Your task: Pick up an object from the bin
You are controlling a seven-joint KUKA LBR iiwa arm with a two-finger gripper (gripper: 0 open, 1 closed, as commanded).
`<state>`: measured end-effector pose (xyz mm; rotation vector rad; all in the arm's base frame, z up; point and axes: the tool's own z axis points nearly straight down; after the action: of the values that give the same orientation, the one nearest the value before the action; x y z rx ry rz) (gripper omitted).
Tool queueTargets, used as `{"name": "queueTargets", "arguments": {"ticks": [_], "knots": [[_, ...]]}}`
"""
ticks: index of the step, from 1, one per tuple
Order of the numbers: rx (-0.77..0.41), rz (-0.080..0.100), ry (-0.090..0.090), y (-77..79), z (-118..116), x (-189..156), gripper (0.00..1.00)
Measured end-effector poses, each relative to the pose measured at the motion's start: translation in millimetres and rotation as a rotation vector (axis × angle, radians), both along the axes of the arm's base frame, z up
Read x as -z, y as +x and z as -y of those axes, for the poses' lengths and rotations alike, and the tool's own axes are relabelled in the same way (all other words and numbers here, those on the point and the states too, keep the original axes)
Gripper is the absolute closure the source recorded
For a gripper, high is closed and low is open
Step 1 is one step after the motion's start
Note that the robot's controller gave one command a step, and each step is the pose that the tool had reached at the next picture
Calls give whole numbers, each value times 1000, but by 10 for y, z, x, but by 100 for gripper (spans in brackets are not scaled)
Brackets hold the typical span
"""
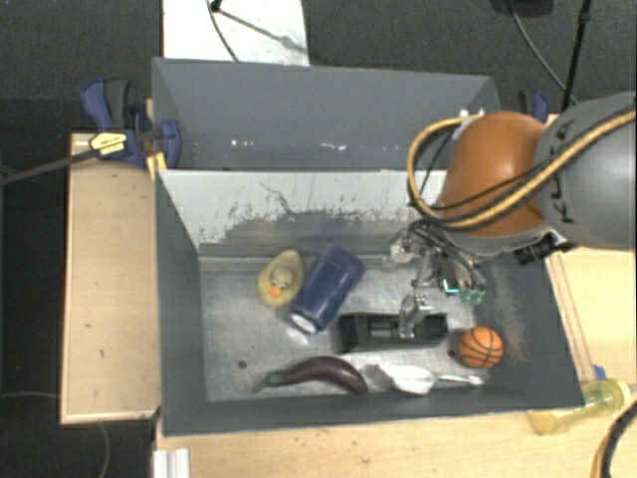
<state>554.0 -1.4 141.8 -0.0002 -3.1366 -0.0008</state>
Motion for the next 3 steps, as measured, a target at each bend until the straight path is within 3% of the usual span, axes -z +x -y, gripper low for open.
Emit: {"name": "queueTargets", "arguments": {"ticks": [1,2,3], "knots": [[0,8,0,19,0,-42,0],[-9,17,-1,17,0,388,0],[-12,1,0,-50,-9,511,100]]}}
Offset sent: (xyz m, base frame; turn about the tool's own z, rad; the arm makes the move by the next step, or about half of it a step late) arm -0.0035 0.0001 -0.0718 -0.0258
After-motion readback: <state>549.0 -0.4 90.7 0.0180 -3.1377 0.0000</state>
